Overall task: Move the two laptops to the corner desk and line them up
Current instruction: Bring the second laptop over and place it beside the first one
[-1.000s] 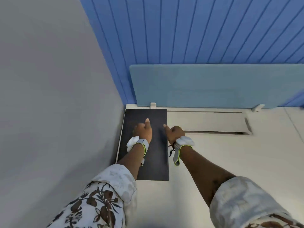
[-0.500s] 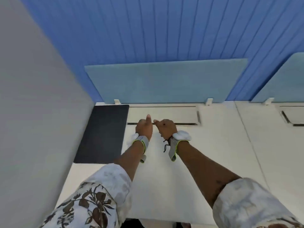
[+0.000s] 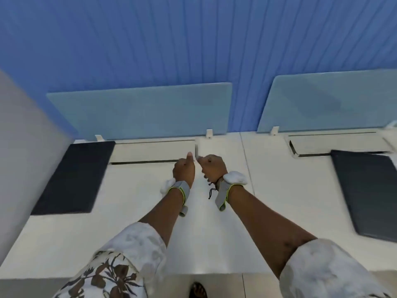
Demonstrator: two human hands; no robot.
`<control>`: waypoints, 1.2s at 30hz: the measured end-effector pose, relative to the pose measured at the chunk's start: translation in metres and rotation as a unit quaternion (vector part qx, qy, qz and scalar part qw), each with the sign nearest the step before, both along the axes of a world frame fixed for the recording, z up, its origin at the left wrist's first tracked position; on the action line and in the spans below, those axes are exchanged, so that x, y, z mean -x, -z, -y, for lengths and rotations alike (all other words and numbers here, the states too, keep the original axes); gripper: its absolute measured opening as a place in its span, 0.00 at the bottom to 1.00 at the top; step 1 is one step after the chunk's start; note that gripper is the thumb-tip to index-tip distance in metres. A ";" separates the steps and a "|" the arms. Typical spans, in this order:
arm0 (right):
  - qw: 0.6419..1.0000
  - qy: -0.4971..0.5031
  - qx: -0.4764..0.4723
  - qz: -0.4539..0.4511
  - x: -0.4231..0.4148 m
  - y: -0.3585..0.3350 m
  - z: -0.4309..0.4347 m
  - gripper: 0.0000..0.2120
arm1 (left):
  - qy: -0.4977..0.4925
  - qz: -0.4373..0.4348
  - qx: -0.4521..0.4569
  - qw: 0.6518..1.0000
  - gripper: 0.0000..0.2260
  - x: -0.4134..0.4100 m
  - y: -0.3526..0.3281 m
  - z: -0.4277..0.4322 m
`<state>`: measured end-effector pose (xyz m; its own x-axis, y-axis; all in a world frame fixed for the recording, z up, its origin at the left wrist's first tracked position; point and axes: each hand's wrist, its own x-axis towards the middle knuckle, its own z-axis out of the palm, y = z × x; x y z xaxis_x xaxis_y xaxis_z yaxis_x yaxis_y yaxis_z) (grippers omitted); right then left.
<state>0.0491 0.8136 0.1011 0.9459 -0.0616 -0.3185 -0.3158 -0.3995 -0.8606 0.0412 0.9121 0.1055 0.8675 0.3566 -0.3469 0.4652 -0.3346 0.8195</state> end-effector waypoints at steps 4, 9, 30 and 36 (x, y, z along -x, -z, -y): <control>0.999 0.016 0.011 0.029 0.015 -0.003 0.069 0.22 | 0.024 0.018 -0.002 1.000 0.27 0.015 0.001 0.063; 0.999 0.038 -0.004 0.002 0.046 -0.007 0.167 0.23 | 0.039 0.001 -0.007 0.999 0.26 0.044 -0.003 0.155; 0.990 0.065 0.068 -0.104 0.009 0.063 0.573 0.23 | 0.058 -0.098 -0.058 0.992 0.23 0.009 0.079 0.527; 0.982 0.082 0.103 -0.134 0.000 0.083 0.619 0.22 | 0.062 -0.150 -0.080 0.983 0.23 -0.006 0.109 0.559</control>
<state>0.0486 0.1943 0.0183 0.8016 -0.2948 -0.5202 -0.5948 -0.4814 -0.6438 0.0473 0.3534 -0.0038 0.7744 0.3256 -0.5425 0.6261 -0.5176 0.5832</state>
